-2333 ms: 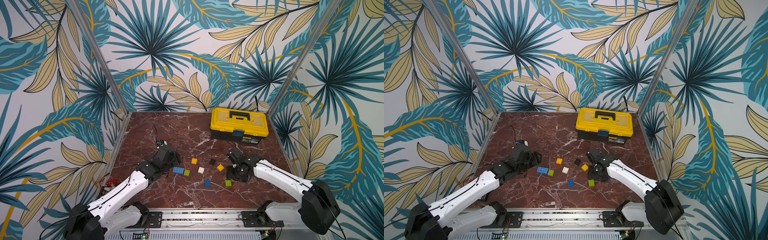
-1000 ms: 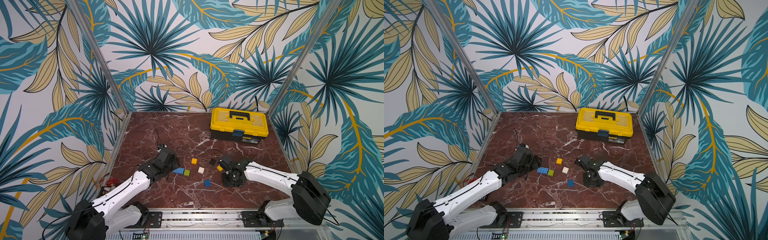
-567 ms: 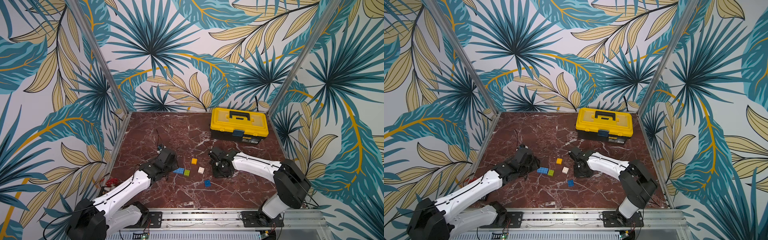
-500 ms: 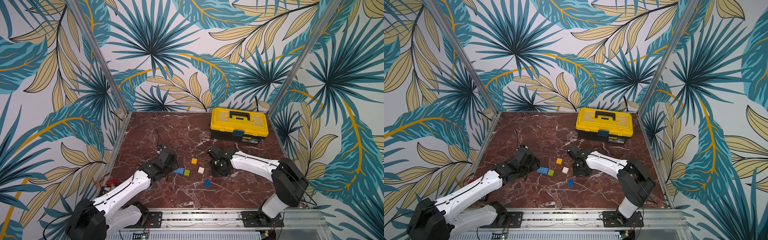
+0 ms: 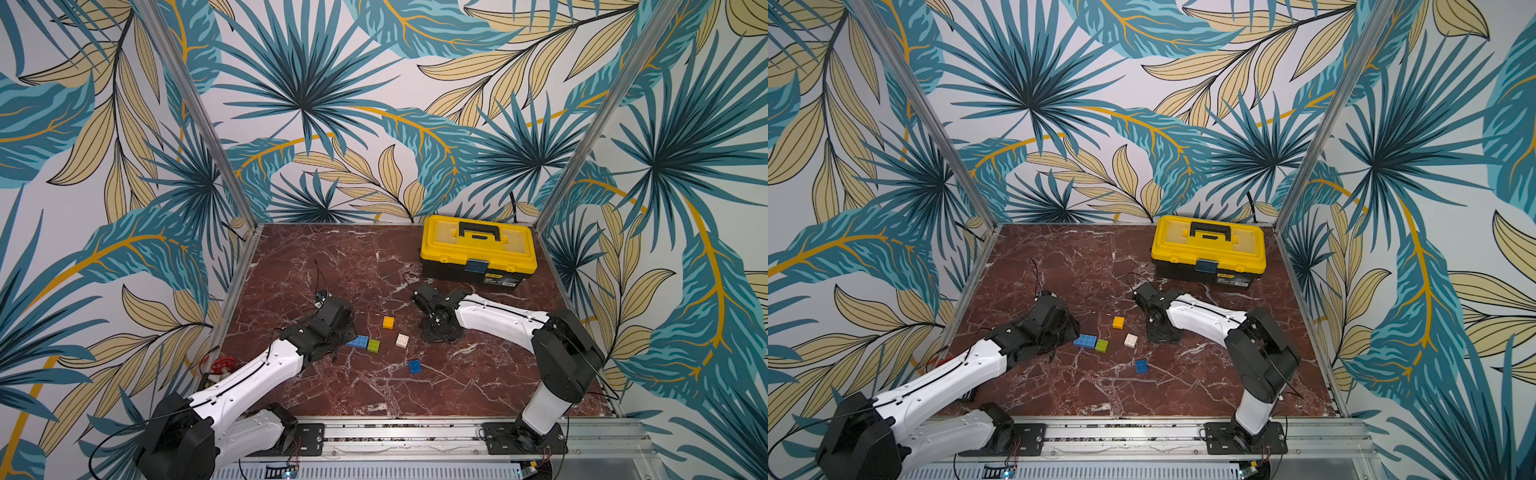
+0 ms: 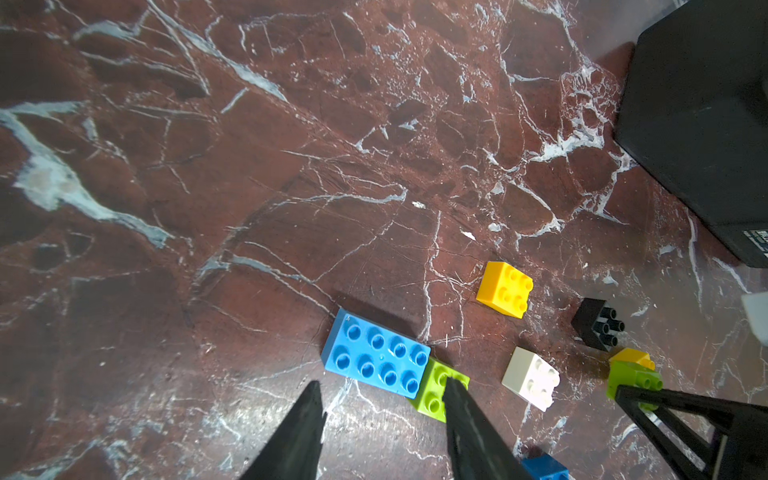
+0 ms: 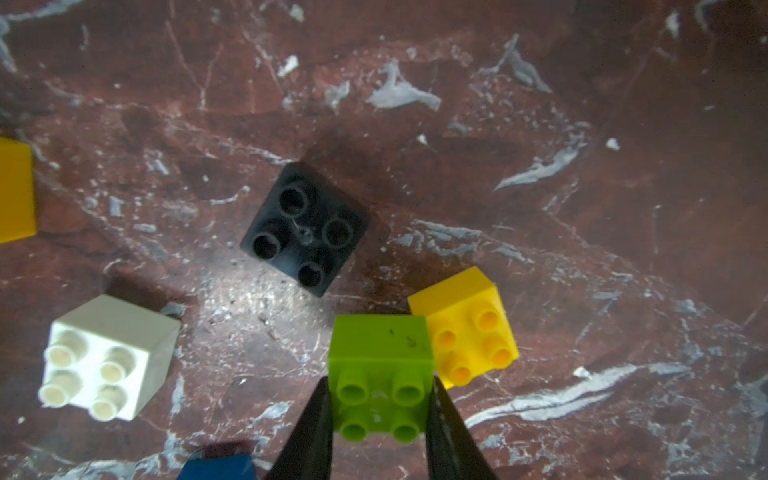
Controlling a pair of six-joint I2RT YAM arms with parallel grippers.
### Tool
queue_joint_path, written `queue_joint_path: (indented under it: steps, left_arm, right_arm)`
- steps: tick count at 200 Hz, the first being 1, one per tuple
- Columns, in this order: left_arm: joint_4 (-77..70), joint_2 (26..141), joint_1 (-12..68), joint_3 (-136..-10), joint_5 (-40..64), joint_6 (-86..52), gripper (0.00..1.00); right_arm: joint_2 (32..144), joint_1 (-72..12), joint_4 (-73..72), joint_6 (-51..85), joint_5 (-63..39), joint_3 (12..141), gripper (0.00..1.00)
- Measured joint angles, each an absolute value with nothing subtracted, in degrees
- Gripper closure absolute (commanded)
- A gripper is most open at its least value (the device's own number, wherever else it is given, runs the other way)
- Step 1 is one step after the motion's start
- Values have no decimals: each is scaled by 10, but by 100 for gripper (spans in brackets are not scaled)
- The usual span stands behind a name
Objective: Assemble the number 4 with lego
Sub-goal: Assemble the lego brick with the lego brick.
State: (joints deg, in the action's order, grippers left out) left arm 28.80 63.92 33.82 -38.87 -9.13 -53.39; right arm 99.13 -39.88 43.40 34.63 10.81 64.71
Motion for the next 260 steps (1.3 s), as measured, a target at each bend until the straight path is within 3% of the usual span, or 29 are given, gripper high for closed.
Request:
queue_joint_path:
  steps: [60, 126, 260]
  left_arm:
    - [289, 639, 338, -389, -90, -534, 51]
    - [289, 644, 338, -389, -76, -534, 52]
    - [283, 663, 338, -389, -68, -534, 52]
  right_arm:
    - [980, -373, 447, 325, 120, 661, 80]
    - [941, -281, 456, 299, 128, 637, 80]
    - [904, -282, 453, 278, 55, 588, 80]
